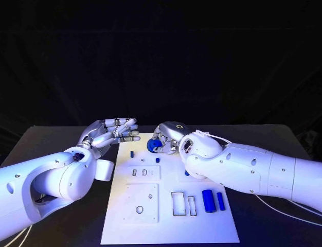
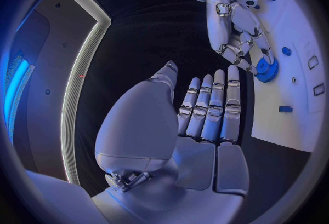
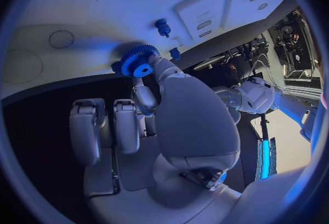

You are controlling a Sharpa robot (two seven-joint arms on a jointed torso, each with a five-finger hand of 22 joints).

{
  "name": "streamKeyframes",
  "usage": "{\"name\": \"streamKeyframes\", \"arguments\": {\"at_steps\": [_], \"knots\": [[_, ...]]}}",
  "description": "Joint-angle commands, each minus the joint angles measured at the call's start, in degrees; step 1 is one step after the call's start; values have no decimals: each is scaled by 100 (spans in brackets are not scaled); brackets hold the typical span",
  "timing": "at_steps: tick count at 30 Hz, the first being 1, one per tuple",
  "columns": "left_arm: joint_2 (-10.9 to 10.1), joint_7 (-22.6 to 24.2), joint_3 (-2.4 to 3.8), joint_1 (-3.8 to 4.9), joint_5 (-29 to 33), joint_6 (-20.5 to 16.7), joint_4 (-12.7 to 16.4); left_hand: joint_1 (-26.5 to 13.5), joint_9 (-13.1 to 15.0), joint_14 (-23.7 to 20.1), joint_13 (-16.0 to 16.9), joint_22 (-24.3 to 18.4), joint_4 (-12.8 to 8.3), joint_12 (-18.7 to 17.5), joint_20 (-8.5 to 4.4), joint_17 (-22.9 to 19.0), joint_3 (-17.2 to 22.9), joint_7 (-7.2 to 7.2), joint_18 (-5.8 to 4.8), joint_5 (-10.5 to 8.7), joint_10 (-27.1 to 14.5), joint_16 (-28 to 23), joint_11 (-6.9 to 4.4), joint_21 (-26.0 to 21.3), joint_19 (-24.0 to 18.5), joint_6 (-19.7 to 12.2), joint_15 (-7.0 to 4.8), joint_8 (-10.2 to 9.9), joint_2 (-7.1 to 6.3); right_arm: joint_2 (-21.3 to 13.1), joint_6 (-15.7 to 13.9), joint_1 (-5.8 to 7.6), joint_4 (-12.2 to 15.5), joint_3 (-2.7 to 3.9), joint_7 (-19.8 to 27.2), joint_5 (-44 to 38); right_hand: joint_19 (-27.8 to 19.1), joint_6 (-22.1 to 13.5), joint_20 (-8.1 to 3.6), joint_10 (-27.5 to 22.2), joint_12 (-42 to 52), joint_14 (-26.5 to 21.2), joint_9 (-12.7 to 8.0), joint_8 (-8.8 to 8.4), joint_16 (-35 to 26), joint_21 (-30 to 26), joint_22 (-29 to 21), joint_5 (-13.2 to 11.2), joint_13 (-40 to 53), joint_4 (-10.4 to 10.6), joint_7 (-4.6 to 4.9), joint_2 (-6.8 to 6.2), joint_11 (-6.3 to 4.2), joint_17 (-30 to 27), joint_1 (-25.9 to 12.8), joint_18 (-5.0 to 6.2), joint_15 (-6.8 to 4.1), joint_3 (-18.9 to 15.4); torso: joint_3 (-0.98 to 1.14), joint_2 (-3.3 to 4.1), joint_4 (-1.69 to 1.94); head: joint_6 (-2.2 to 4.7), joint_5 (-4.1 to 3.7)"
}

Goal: Assemble the parts on the task board

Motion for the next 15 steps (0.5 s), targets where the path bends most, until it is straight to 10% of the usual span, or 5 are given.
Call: {"name": "streamKeyframes", "arguments": {"at_steps": [1,15], "knots": [[12,33,5,8,7,90,20,49,-7,-30,-6,-8,6,-24,27,8,-16,54,64,-33,-1,-23,52,-1,-30,7,-5,-39,-10,39,59,-10,-66,-3,26,-75,320,41,-29,-9,-21,401,160,-58,25,14,1143,-5,-14,8,-68,-21,23,516,-100,-110,-13,61,3,-3,0,-3,7],[11,17,5,9,7,89,18,50,-7,-32,-6,-9,7,-26,29,8,-17,55,64,-33,-1,-27,52,-3,-34,7,-4,-41,-9,129,93,-21,-216,-15,100,32,242,-712,152,-299,-293,386,-31,-654,8,-70,1058,-334,-255,129,192,-231,265,476,-434,-83,194,-162,4,-4,-1,17,-1]]}}
